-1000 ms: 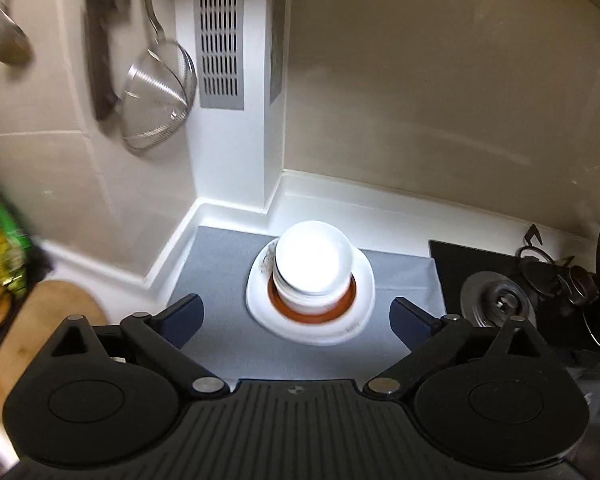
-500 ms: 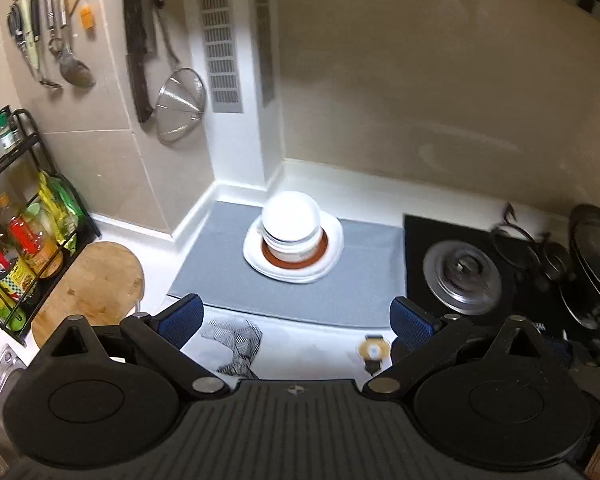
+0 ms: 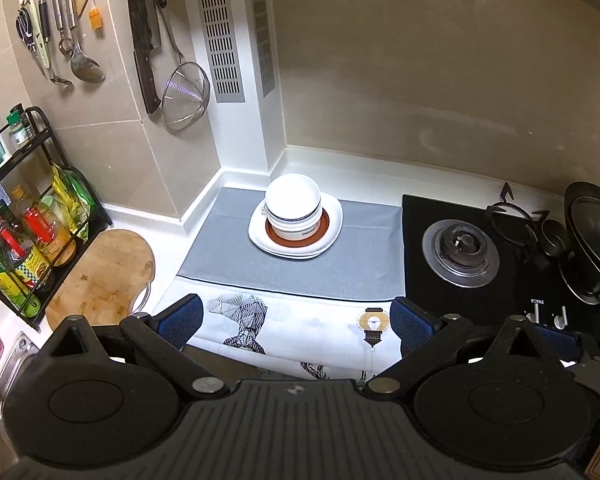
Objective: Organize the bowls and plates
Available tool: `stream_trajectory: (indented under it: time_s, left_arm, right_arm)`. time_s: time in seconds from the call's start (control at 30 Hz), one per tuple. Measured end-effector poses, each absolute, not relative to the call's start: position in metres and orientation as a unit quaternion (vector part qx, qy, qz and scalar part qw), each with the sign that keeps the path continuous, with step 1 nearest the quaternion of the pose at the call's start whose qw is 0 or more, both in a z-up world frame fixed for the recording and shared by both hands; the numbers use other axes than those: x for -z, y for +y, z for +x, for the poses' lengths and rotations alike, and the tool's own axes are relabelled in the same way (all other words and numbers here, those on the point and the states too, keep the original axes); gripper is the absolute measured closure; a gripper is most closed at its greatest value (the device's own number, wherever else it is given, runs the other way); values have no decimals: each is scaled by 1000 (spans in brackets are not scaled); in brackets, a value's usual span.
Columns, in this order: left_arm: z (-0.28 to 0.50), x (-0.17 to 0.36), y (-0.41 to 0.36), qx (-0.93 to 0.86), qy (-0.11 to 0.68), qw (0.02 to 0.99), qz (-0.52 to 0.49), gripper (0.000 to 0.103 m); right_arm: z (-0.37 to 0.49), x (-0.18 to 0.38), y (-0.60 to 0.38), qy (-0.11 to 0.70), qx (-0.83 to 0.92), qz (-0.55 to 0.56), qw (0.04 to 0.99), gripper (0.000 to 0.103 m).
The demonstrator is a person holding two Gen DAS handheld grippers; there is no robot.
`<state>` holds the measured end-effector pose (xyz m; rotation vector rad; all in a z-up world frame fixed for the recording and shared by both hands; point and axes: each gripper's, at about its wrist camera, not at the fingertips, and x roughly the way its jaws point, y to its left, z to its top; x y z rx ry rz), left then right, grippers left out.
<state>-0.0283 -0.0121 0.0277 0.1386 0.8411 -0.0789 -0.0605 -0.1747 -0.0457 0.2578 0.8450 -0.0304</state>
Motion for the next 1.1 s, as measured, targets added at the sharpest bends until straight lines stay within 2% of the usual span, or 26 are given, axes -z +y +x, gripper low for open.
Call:
stream_trajectory:
  time_s: [1.1]
  left_arm:
    - [-39, -26, -21, 30, 412, 908, 77, 3]
  right_arm:
    - [-69, 49, -177, 412, 12, 132, 901, 0]
